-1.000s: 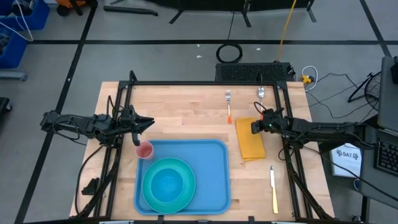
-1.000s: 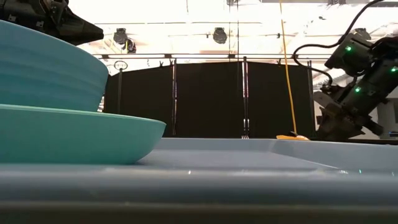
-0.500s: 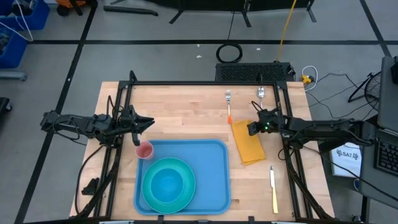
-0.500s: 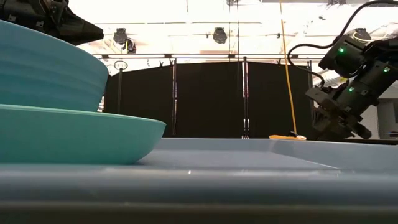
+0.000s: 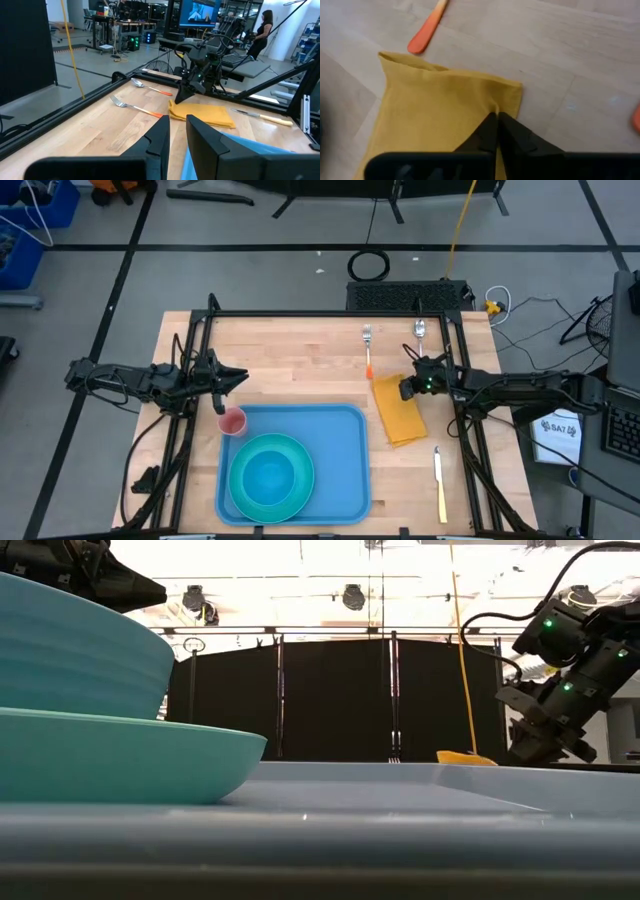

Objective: Set up tray
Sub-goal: Put the yellow napkin on the blue tray

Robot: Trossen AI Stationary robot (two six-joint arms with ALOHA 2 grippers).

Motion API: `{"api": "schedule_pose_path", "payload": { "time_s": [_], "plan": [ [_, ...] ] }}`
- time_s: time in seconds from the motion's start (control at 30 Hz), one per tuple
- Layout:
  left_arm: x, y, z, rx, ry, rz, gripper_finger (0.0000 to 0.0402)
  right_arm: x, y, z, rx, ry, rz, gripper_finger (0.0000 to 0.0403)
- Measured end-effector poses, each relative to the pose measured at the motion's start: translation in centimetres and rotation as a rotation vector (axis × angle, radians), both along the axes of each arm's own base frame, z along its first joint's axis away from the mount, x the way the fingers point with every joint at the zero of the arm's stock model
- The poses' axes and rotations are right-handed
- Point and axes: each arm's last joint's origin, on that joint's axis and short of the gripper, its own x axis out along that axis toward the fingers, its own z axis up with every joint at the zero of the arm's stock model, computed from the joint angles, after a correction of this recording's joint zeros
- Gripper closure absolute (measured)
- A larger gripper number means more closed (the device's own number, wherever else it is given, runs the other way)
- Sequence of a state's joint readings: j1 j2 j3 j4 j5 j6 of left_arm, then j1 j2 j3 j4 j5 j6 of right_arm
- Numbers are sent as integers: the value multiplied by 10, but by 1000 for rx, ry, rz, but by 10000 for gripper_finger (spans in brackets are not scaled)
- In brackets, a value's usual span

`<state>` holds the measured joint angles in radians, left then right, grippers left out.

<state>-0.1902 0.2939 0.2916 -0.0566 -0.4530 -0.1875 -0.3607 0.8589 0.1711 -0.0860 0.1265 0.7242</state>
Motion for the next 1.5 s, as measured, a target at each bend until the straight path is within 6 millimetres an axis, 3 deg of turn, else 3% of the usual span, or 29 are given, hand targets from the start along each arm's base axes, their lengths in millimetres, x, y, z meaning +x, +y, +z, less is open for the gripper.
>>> {"api": "schedule_pose_path", "payload": {
  "time_s": [0.27, 0.53, 0.77, 0.9, 1.23, 1.5],
  "plan": [
    [0, 0, 0, 0, 0, 0, 334, 6, -2, 6, -65, -76, 15, 402],
    [0, 0, 0, 0, 0, 0, 334, 11, 3, 10, -11, -152, 73, 402],
    [0, 0, 0, 1, 0, 1, 334, 2, 9, 0, 99, -38, 44, 400],
    [0, 0, 0, 3, 0, 1, 334, 1, 11, -1, 117, -19, 52, 377],
    [0, 0, 0, 3, 2, 0, 334, 5, 22, 4, 317, -130, 133, 272],
    [0, 0, 0, 5, 3, 0, 334, 0, 26, 0, 389, -60, 103, 258]
  ]
}}
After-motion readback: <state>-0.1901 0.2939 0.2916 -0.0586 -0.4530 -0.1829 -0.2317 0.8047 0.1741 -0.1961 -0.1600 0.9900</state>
